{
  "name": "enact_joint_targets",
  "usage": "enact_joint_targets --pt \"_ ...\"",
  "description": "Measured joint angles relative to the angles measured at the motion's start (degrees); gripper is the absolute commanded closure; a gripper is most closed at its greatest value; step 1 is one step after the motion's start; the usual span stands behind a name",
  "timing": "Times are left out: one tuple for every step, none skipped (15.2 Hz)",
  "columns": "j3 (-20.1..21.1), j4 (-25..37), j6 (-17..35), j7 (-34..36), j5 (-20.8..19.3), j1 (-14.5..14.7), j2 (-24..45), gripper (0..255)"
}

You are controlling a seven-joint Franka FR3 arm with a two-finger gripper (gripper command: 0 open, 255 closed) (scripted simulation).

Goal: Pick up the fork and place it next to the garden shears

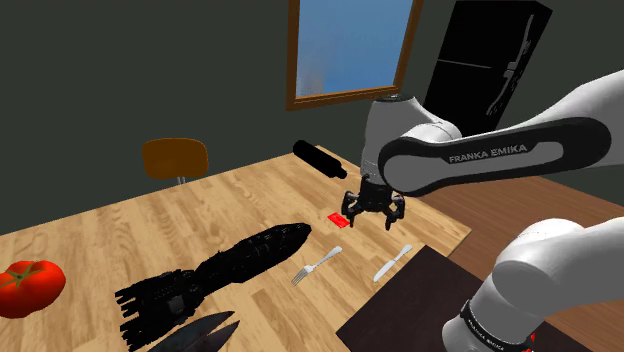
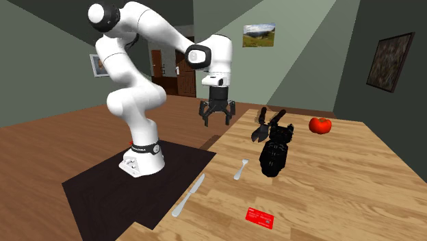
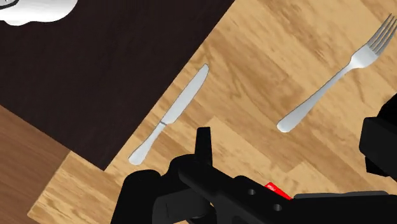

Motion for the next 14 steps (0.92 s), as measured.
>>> enact_joint_targets --pt "1.8 0.0 2.1 3.2 0.4 -0.9 1.9 0" --pt "4.0 -0.2 4.8 6.7 0.9 -1.8 4.2 0" --pt "6.4 0.6 7.5 10.3 0.7 -3.3 7.4 0" --pt "8.5 1.1 9.7 14.0 0.5 -4.6 9.9 0" --pt "10.3 0.9 12.0 17.3 0.0 -6.0 11.9 0" --pt "12.5 2.0 13.8 21.2 -0.9 -7.8 14.6 0" --pt "15.0 2.8 16.0 25.6 -2.4 -9.8 17.7 0" --pt "17.2 3.6 18.2 29.9 -4.5 -12.3 20.8 0" --pt "19.6 5.2 19.7 34.8 -7.4 -15.1 24.4 0" --pt "21.9 6.3 21.3 40.2 -10.8 -17.6 27.7 0" --pt "24.0 7.8 22.7 46.4 -15.5 -20.4 31.8 0" --pt "25.6 8.1 24.5 53.3 -20.8 -22.1 35.7 0" --pt "26.1 9.9 24.7 60.6 -26.8 -23.3 40.1 0" --pt "25.3 11.8 24.6 67.5 -32.8 -23.4 44.2 0"
